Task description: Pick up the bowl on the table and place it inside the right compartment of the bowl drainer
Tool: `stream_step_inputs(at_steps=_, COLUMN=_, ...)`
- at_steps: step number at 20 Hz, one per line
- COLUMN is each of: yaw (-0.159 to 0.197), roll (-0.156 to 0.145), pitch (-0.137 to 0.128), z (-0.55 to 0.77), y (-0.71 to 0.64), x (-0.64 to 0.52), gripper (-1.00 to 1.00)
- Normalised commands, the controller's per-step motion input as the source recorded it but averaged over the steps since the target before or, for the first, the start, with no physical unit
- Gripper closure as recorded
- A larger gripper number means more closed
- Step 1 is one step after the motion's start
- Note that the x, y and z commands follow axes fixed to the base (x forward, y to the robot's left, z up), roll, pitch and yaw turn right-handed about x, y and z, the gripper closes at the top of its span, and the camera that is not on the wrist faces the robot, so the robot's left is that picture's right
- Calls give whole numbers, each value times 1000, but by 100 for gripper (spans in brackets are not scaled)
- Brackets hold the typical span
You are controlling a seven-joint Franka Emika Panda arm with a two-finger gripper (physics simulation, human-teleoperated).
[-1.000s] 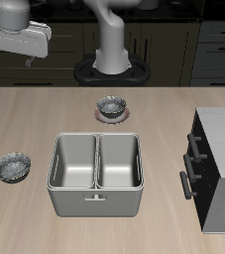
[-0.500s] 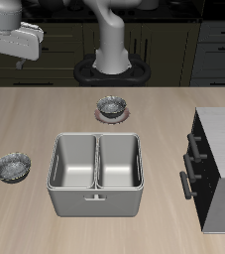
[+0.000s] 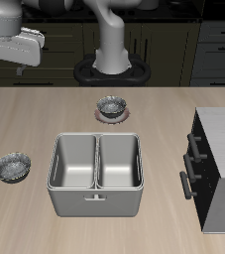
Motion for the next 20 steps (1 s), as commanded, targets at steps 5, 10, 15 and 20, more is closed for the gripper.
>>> stream_step_inputs(at_steps=5, yaw=-3, roll=1, pitch=-4, z=45, y=140, x=281, gripper=-100)
stream_step_inputs(at_steps=10, yaw=9, roll=-14, pitch=-17, z=31, y=36, x=178, gripper=-100)
stream_step_inputs(at_steps=15, yaw=-24, roll=-16, pitch=33, z=-121, y=-58, x=285, gripper=-100)
stream_step_inputs(at_steps=20, yaw=12, roll=-26, pitch=10, z=-37, y=-37, x=173, gripper=-100)
